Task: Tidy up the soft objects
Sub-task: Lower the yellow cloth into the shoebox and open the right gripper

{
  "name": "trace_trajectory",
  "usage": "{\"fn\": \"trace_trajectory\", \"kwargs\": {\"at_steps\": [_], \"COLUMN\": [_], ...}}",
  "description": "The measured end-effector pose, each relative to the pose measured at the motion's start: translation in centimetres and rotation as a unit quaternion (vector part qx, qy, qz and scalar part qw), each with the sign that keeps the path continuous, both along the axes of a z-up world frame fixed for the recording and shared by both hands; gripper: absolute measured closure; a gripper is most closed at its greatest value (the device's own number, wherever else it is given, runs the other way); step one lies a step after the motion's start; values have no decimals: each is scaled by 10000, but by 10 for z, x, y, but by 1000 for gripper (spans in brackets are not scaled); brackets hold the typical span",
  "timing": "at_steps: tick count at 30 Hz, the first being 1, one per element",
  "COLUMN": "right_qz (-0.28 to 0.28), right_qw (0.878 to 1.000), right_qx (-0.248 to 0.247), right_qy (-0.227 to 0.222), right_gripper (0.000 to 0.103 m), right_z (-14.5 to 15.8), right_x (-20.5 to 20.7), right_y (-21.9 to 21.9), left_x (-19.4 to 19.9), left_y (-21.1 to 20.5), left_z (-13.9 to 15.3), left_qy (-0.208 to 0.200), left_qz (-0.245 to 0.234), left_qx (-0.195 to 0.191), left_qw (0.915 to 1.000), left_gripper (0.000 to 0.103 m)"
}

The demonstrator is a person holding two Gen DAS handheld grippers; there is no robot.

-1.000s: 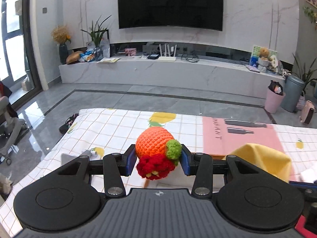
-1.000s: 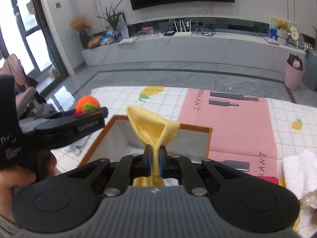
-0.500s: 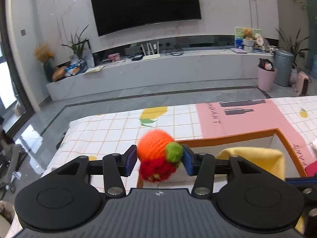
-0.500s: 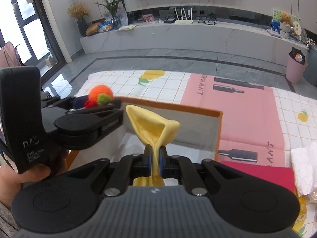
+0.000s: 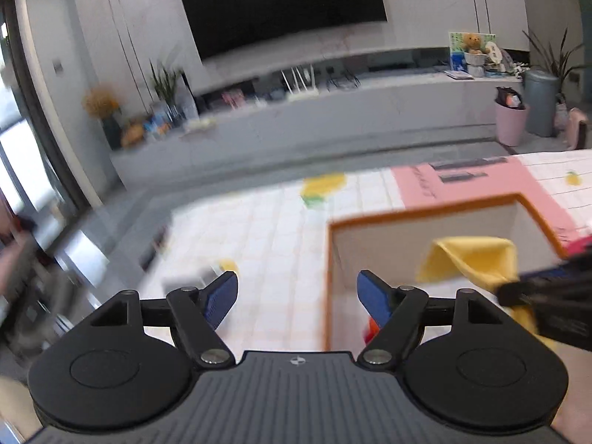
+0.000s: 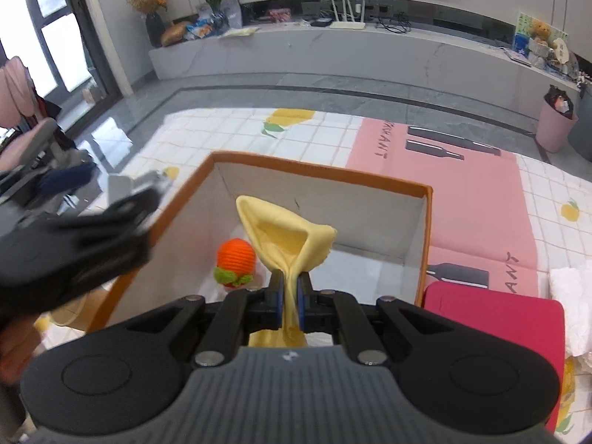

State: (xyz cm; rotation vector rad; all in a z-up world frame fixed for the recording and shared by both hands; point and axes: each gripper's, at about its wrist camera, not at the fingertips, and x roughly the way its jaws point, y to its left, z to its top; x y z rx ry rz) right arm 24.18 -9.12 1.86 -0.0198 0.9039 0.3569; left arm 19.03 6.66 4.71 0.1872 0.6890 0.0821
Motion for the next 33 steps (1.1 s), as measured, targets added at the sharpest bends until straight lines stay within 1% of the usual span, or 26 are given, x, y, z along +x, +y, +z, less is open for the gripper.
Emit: {"fn": "trace_trajectory", "kwargs": {"at_steps": [2, 3, 7, 9, 11, 14, 17, 19, 22, 25, 27, 28, 31, 33], "right_qz": [-47, -68, -455, -585, -675, -645, -731, -785, -833, -819, -805, -811, -692, -654], "right_qw": [9999, 9998, 9988, 9980, 9975, 9972, 9962, 9948, 9925, 9918, 9915, 9919, 9946, 9957], "right_qx": [-157, -188, -65, -151, -35, 286, 348, 511, 715, 764, 753, 690, 466, 396], "right_qy": [-36, -38, 172, 159, 183, 242, 312, 399, 537, 621, 695, 690, 611, 527], "right_gripper": [98, 98, 98, 98, 98, 98, 98, 98, 98, 97, 93, 91, 91, 86], "right_z": [-6, -10, -28, -35, -38, -43, -50, -54, -61, -66, -70, -72, -72, -69], "right_x": [3, 6, 23, 29, 31, 35, 43, 47, 53, 55, 57, 57, 58, 58], "right_y": [5, 8, 14, 21, 28, 40, 53, 59, 68, 77, 83, 85, 90, 91], "left_x": [-4, -7, -13, -11, -9, -7, -2, 3, 4, 6, 4, 4, 2, 3], "left_y": [7, 8, 14, 20, 28, 47, 57, 63, 72, 77, 79, 80, 79, 81], "left_z": [-1, -1, 4, 8, 12, 15, 7, 3, 1, 0, 0, 0, 2, 2], "left_qy": [215, 199, -34, -13, -71, -235, -51, -19, 34, 79, 62, 46, 48, 84], "left_qz": [-123, -117, -13, -71, -58, 92, 150, 285, 353, 386, 444, 429, 265, 276], "left_qx": [-389, -460, -231, -219, -311, -621, -653, -677, -803, -907, -964, -962, -907, -977], "left_qw": [9989, 9987, 9997, 9997, 9995, 9978, 9977, 9973, 9961, 9951, 9943, 9944, 9955, 9948], "left_gripper": [17, 17, 17, 17, 17, 17, 17, 17, 17, 17, 17, 17, 17, 17]}}
